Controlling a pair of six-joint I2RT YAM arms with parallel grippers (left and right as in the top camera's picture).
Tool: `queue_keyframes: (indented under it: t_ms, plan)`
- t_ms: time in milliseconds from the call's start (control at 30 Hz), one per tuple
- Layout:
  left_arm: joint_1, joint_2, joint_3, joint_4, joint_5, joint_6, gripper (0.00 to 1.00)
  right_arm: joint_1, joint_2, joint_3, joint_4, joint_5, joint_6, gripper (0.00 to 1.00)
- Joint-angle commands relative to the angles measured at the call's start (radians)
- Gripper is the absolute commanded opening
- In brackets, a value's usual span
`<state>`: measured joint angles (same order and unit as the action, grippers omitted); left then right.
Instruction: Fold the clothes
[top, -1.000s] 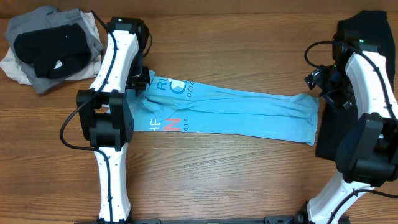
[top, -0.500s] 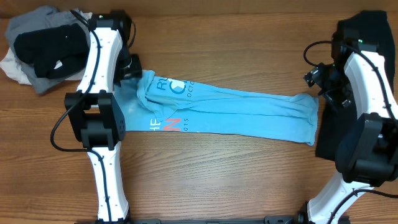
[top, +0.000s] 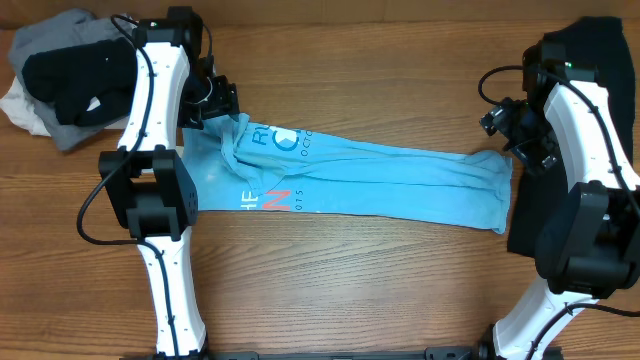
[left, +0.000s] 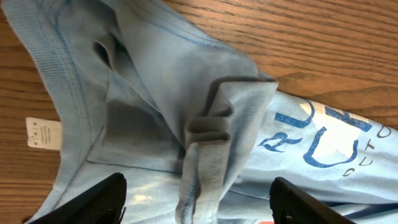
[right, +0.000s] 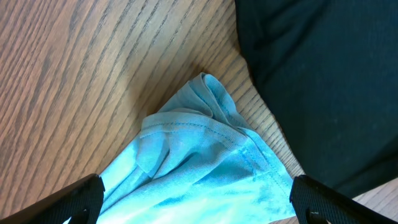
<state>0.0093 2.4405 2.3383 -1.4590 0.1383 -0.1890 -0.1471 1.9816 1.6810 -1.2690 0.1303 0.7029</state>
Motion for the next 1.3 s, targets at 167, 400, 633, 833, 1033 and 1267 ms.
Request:
queue_keyframes:
  t_ms: [167, 400, 633, 833, 1033, 1267]
  plan:
    - [0.007, 0.082, -0.005, 0.006, 0.044, 0.044, 0.69, 0.003, -0.016, -0.006, 0.004, 0.0, -0.005, 1.0]
    - [0.002, 0.084, -0.005, 0.024, 0.047, 0.044, 0.62, 0.003, -0.016, -0.006, 0.008, 0.0, -0.023, 1.0]
    - [0.002, 0.085, -0.005, 0.046, 0.047, 0.044, 0.25, 0.003, -0.016, -0.006, 0.011, 0.0, -0.023, 1.0]
    - [0.003, 0.083, -0.002, 0.028, 0.042, 0.043, 0.04, 0.003, -0.016, -0.006, 0.012, 0.0, -0.023, 1.0]
    - [0.012, 0.083, 0.047, -0.079, -0.119, -0.012, 0.04, 0.003, -0.016, -0.006, 0.012, 0.0, -0.023, 1.0]
    - [0.012, 0.083, 0.083, -0.219, -0.254, -0.058, 0.06, 0.003, -0.016, -0.006, 0.006, -0.022, -0.023, 1.0]
